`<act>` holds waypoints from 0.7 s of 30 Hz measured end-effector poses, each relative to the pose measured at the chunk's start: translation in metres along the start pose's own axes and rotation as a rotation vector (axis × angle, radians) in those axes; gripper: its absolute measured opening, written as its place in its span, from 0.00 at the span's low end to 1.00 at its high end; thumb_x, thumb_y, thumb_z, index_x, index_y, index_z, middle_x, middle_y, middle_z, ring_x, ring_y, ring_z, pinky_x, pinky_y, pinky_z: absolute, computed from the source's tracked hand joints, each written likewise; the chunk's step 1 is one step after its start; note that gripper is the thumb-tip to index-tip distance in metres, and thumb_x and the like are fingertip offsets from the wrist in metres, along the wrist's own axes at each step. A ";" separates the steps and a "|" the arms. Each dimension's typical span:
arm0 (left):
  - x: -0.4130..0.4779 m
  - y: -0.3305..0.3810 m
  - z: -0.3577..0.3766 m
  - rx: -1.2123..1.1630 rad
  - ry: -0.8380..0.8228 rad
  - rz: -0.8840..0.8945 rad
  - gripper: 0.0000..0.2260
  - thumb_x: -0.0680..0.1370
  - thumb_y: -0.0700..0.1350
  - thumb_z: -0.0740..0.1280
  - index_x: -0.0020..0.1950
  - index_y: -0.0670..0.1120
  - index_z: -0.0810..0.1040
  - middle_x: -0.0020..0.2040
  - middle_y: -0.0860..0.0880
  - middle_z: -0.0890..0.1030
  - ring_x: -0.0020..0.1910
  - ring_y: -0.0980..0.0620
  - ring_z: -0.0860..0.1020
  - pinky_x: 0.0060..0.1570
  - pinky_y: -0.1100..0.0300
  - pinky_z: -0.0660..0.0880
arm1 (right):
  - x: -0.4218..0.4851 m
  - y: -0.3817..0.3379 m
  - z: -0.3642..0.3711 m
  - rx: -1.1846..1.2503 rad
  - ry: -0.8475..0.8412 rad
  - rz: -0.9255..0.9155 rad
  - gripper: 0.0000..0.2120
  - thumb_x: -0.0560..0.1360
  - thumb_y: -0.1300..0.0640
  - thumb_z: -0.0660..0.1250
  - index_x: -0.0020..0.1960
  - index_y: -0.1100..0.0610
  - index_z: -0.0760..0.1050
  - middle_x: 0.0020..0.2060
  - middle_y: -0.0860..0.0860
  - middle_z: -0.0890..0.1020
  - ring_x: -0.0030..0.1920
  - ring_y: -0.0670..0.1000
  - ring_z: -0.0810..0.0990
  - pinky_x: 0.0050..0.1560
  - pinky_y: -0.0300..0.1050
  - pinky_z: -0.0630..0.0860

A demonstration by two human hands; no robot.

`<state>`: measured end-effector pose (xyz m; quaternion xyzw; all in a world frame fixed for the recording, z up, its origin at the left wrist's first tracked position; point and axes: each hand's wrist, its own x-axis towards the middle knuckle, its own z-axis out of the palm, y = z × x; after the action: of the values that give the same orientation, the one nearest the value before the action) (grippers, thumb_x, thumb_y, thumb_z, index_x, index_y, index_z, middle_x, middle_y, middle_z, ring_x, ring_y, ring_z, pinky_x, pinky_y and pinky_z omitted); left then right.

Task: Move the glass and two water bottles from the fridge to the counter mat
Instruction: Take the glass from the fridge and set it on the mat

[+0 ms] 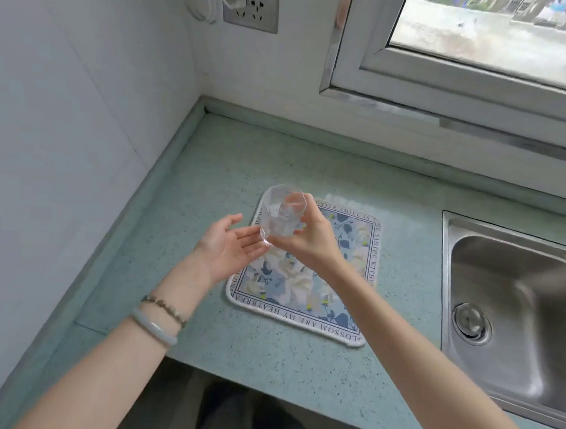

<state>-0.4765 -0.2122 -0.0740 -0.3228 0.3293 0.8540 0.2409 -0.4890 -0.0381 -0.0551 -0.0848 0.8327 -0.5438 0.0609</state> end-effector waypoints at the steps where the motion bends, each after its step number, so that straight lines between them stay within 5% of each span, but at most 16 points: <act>1: 0.008 0.002 -0.005 -0.001 0.020 -0.008 0.20 0.81 0.49 0.58 0.59 0.32 0.73 0.54 0.37 0.78 0.54 0.41 0.78 0.49 0.50 0.79 | 0.005 0.005 0.006 0.002 -0.004 0.010 0.26 0.62 0.55 0.78 0.54 0.46 0.68 0.43 0.30 0.79 0.45 0.34 0.78 0.39 0.33 0.76; 9: 0.048 0.012 -0.020 0.054 0.111 -0.030 0.22 0.82 0.50 0.56 0.66 0.34 0.71 0.65 0.38 0.73 0.61 0.45 0.74 0.61 0.55 0.70 | 0.026 0.046 0.048 -0.011 0.015 0.091 0.29 0.63 0.55 0.76 0.58 0.42 0.66 0.50 0.24 0.74 0.47 0.31 0.75 0.43 0.37 0.76; 15: 0.059 0.015 -0.031 0.152 0.100 -0.022 0.25 0.83 0.50 0.54 0.72 0.33 0.66 0.70 0.37 0.71 0.71 0.44 0.69 0.72 0.54 0.64 | 0.031 0.061 0.063 -0.011 0.025 0.152 0.28 0.65 0.57 0.76 0.59 0.45 0.67 0.49 0.24 0.75 0.48 0.29 0.76 0.43 0.22 0.70; 21: 0.071 0.012 -0.035 0.244 0.096 -0.049 0.25 0.84 0.51 0.52 0.73 0.34 0.64 0.71 0.38 0.70 0.71 0.45 0.68 0.73 0.53 0.62 | 0.034 0.074 0.071 0.007 0.033 0.200 0.30 0.65 0.62 0.76 0.63 0.51 0.68 0.47 0.33 0.77 0.49 0.27 0.76 0.43 0.21 0.68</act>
<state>-0.5184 -0.2309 -0.1400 -0.3394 0.4339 0.7851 0.2831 -0.5146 -0.0793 -0.1517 0.0079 0.8360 -0.5392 0.1015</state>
